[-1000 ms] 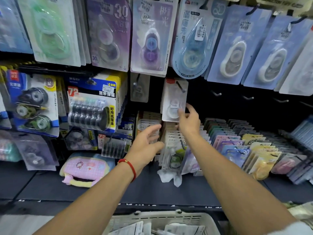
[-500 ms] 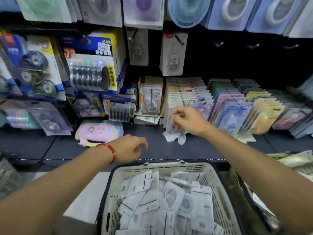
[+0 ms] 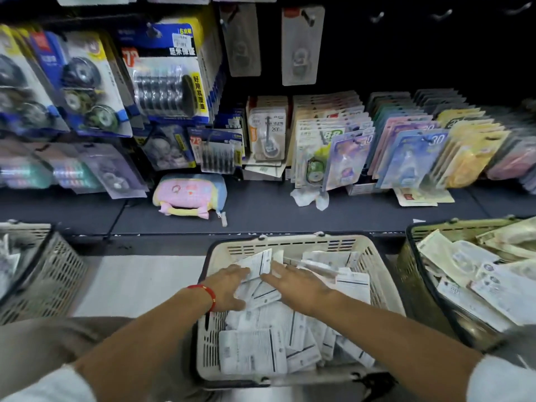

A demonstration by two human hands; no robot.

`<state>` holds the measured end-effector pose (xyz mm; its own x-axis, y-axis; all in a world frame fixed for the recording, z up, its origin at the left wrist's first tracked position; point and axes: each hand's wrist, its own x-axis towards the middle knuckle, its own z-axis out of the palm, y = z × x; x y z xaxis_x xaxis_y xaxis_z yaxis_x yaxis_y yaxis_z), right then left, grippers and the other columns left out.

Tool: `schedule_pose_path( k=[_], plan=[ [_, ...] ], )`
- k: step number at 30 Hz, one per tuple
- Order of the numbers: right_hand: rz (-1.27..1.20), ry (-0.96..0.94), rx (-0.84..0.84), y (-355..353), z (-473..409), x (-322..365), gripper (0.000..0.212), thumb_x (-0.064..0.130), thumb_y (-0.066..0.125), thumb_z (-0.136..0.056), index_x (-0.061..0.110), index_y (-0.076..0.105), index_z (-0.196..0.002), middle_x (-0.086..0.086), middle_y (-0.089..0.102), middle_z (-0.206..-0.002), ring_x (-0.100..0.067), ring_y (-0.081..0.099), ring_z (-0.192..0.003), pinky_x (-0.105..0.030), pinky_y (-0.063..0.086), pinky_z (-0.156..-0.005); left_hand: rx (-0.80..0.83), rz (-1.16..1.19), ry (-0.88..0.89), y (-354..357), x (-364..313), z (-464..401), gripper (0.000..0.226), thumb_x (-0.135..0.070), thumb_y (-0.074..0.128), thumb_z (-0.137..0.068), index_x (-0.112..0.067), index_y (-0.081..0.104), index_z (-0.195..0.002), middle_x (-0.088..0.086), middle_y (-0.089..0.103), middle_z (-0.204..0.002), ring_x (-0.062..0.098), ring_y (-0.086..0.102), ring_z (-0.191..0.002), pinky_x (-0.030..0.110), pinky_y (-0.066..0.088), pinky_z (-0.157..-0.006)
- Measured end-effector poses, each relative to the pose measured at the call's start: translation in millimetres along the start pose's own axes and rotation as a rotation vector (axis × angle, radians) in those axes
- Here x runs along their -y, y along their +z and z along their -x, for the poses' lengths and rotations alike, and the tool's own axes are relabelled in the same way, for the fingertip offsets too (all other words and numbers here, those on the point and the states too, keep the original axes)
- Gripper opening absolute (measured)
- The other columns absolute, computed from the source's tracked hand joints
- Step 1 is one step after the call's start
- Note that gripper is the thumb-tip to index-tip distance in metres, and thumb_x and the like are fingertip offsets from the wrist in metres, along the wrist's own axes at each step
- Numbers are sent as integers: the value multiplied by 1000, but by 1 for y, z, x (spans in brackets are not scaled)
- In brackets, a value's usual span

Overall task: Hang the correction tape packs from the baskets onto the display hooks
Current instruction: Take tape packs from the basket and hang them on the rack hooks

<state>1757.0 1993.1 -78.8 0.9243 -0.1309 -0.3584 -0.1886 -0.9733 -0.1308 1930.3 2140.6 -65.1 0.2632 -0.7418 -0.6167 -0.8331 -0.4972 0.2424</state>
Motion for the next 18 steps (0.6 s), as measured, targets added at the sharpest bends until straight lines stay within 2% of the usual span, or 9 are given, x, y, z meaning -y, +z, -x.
schedule_pose_path(
  k=[2,4,6,8,10,12,14,16,18],
  plan=[
    [-30,-4,-133,6,6,-8,57,4,60,-98,24,50,-150,-6,48,-157,-33,60,-130,-46,53,-101,-10,151,-34,25,-6,-5,112,-46,81,-87,-25,7,-168,8,8,-176,28,16,-161,40,21,-129],
    [-87,-15,-214,7,15,-20,45,7,59,-101,28,64,-141,0,57,-152,-26,62,-132,-43,52,-106,-12,243,-60,44,-8,-6,127,-51,86,-80,-29,-3,-168,6,-2,-177,27,7,-163,43,18,-131],
    [-234,-5,-331,-2,22,-31,37,10,63,-103,27,70,-135,3,64,-147,-21,61,-132,-39,49,-109,-41,296,-60,49,-10,-4,134,-54,89,-75,-32,-5,-168,6,-4,-177,28,4,-163,45,17,-131],
    [-438,39,-517,-20,24,-37,22,15,65,-104,19,77,-122,1,76,-123,-23,66,-113,-40,52,-98,-101,401,-22,42,-13,-1,132,-54,91,-73,-32,3,-168,4,4,-176,27,10,-162,46,20,-130],
    [-592,99,-626,-41,21,-40,16,22,61,-107,18,76,-105,2,76,-98,-18,63,-89,-38,51,-84,-216,589,57,28,-22,5,111,-51,92,-74,-32,28,-164,-4,31,-170,19,31,-156,43,30,-127],
    [-728,167,-640,-58,15,-42,18,26,59,-107,26,66,-90,7,68,-80,-11,63,-67,-32,50,-71,-329,853,132,12,-32,11,72,-42,89,-81,-35,57,-145,-13,59,-148,6,52,-139,39,41,-120],
    [-904,212,-608,-68,7,-39,22,25,60,-106,29,64,-85,8,66,-73,-13,68,-57,-31,54,-64,-372,1078,113,-3,-38,16,38,-27,81,-92,-24,71,-129,-5,74,-128,14,68,-123,47,51,-112],
    [-1014,272,-572,-67,-3,-34,15,25,59,-106,24,70,-97,8,72,-82,-15,72,-68,-36,61,-71,-424,1214,34,-9,-38,20,26,-17,71,-100,-12,68,-126,9,77,-120,28,73,-114,53,57,-103],
    [-788,315,-475,-57,-12,-31,21,23,55,-107,19,70,-120,-2,77,-106,-21,73,-93,-40,59,-88,-544,1250,-60,-8,-31,27,19,-18,62,-105,-16,63,-124,9,75,-117,30,72,-111,51,58,-99]
  ],
)
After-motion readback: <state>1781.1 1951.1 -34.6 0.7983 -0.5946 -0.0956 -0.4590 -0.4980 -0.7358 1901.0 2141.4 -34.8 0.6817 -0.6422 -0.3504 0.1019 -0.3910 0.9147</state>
